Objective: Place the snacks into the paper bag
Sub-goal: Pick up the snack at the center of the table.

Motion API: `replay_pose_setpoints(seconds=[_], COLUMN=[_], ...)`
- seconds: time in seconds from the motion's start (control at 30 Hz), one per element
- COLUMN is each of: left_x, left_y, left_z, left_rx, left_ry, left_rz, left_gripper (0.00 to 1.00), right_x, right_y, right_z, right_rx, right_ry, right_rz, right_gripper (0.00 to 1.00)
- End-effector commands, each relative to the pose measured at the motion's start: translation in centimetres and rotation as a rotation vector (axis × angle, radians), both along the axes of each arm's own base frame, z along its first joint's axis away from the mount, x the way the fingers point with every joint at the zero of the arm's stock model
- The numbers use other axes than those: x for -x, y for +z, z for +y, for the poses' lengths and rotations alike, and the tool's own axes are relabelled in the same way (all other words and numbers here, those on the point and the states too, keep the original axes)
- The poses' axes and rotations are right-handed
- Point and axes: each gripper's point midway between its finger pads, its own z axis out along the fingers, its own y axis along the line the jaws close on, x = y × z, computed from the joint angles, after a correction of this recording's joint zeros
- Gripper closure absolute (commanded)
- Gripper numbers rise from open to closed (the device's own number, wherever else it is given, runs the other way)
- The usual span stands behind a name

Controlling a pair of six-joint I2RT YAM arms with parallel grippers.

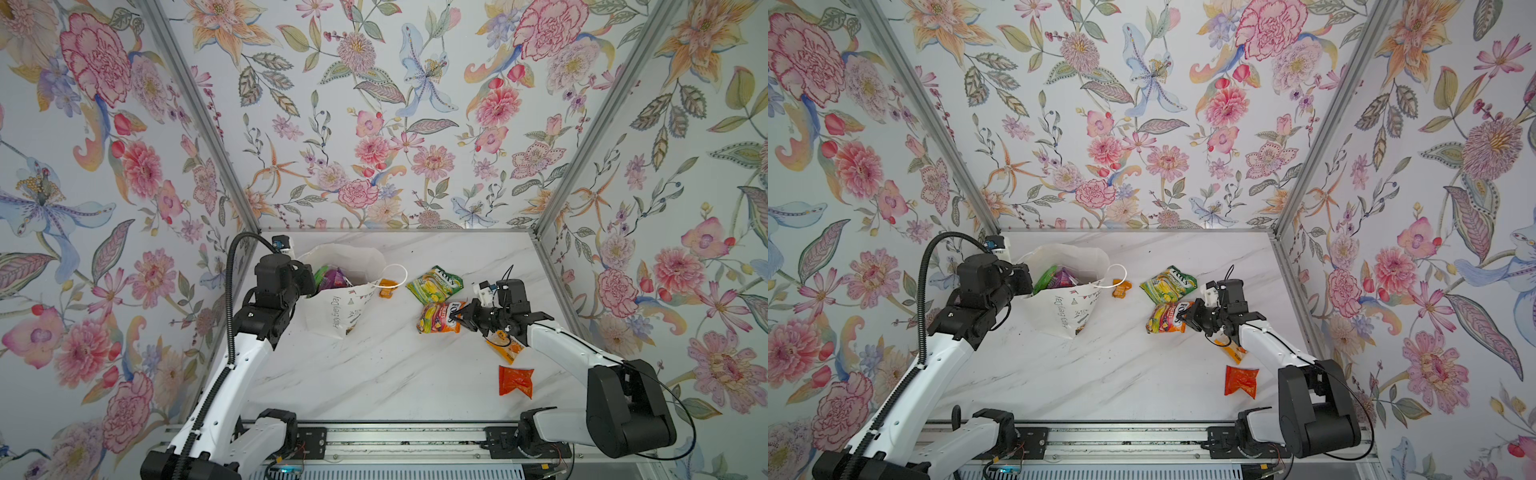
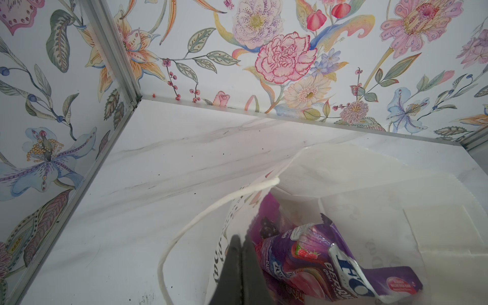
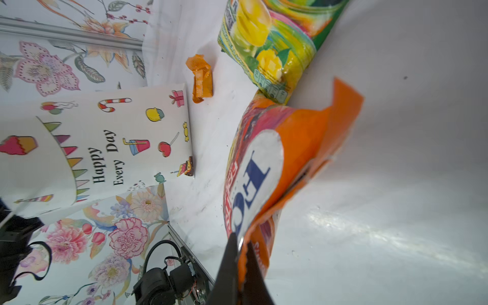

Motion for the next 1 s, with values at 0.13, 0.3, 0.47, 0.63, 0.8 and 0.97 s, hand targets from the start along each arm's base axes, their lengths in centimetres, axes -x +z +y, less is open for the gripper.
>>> replay_pose_setpoints(seconds=[0.13,0.3,0.47,0.63,0.8,0.97], left_x=[-0.6,-0.9,-1.4,-1.7,-1.9,-2.1], left_y=[1.3,1.7,1.9,2.1,2.0,2.3], left_z=[-0.1,-0.6,-0.8,-0.9,-1.0,-1.2], left_rx=[0.019,0.036,0.039,0.033,0.025,0.028], left_ry=[-0.013,-0.032,-0.033,-0.039,-0.044,-0.051], left_rz=[-0.04,-0.032,-0.008,0.009,0.028,0.039], left_gripper=[1.0,1.0,1.0,1.0,1.0,1.0], right_x=[-1.0,-1.7,-2.8,-3.7,-4.6,-5.5], right_y=[4.1,7.3,12.5,17.5,22.0,26.1], right_z=[0.1,0.1,0.4,1.1,2.1,3.2], right_rx=[-0.053,-0.066,-0.046,-0.036,-0.012,-0.011], right_ry=[-0.07,-0.099,-0.105,-0.093,-0.068,-0.052], right_rz=[-0.103,-0.181,-0.304,-0.42,-0.517,-0.606], right_gripper=[1.0,1.0,1.0,1.0,1.0,1.0])
